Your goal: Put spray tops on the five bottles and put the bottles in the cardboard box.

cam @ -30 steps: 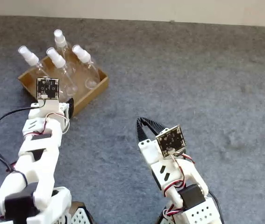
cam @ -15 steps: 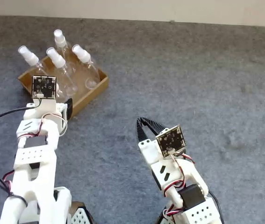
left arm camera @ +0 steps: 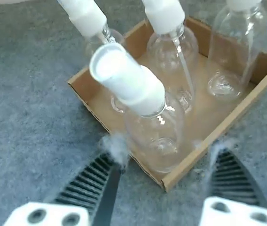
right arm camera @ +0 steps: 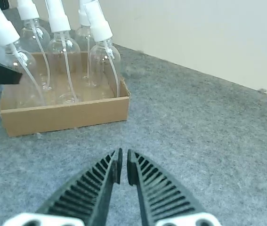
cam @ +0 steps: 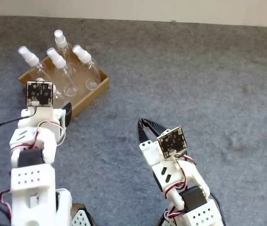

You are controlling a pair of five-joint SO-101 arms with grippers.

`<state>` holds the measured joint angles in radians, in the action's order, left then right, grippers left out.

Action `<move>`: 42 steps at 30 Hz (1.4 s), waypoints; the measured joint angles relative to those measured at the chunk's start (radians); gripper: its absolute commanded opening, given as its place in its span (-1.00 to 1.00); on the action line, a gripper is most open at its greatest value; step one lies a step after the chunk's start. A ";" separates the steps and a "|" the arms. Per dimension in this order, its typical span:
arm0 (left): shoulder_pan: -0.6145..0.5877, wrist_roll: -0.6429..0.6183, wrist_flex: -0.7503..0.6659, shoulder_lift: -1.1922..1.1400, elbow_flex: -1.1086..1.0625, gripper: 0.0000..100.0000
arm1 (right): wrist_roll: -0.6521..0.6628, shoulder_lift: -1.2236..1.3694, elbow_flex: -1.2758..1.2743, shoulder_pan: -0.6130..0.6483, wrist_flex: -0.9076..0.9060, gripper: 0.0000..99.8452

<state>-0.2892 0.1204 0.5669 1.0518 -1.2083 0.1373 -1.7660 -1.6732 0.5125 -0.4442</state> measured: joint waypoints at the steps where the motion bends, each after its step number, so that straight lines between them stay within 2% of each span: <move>1: 0.000 0.000 0.028 0.038 0.000 -0.51 | 0.000 0.000 0.000 0.000 0.000 -0.96; 7: 0.000 0.000 0.163 0.215 0.000 -0.51 | 0.000 0.000 0.000 0.000 0.000 -0.96; 14: 0.002 0.000 0.298 0.315 0.023 -0.52 | 0.000 0.000 0.000 0.000 0.000 -0.96; 16: 0.021 0.000 0.370 0.327 0.074 -0.62 | 0.000 0.000 0.000 0.000 0.000 -0.96; 20: 0.106 0.000 0.523 0.330 0.184 -0.96 | 0.000 0.000 0.000 0.000 0.000 -0.96; 22: 0.147 0.000 0.572 0.331 0.219 -0.98 | 0.000 0.000 0.000 0.000 0.000 -0.96; 32: 0.292 0.000 0.694 0.356 0.249 -0.94 | 0.000 0.000 0.000 0.000 0.000 -0.96; 42: 0.307 0.000 0.704 0.353 0.264 -0.99 | 0.000 0.000 0.000 0.000 0.000 -0.96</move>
<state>0.0176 0.1204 1.2712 1.4047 -0.9444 0.1373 -1.7660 -1.6732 0.5125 -0.4442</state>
